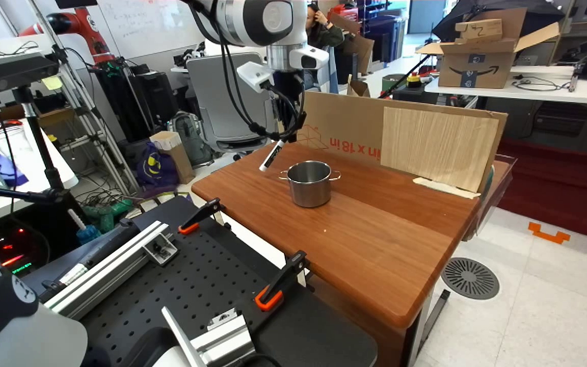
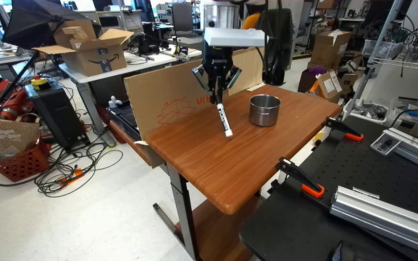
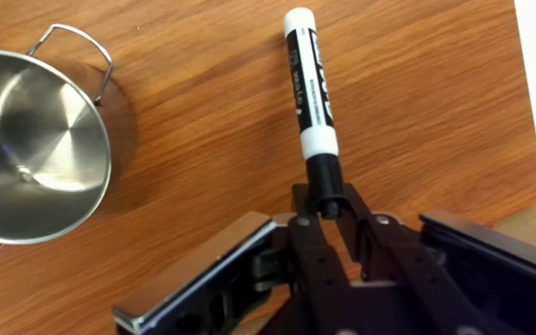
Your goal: Put the marker on the desk
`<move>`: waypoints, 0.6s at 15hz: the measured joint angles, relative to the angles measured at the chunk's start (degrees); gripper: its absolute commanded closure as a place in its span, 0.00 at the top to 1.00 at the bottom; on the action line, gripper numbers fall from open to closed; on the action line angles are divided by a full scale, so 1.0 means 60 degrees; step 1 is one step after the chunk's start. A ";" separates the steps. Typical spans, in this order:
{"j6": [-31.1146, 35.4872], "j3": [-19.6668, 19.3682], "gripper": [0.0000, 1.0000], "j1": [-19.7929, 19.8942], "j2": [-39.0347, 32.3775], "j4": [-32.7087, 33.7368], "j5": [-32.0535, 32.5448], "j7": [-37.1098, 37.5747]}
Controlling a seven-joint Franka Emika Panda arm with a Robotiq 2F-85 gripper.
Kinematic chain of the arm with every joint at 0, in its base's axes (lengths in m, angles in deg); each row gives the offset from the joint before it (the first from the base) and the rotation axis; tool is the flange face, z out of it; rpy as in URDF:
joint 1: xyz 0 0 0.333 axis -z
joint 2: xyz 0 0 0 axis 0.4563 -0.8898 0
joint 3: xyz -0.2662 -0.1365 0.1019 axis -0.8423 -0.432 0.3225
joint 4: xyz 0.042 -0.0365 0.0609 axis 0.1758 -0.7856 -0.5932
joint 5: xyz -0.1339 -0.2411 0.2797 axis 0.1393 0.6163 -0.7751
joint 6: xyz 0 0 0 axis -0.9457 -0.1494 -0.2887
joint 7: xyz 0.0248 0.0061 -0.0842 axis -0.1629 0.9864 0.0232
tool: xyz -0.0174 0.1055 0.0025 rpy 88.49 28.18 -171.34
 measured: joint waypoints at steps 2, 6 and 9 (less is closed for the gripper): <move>0.0000 -0.0060 0.05 -0.0172 -0.0383 0.0312 0.0068 0.0179; -0.0042 -0.0274 0.05 -0.0392 -0.1098 0.0999 0.0118 0.0379; -0.0050 -0.0468 0.05 -0.0504 -0.1648 0.1484 0.0277 0.0580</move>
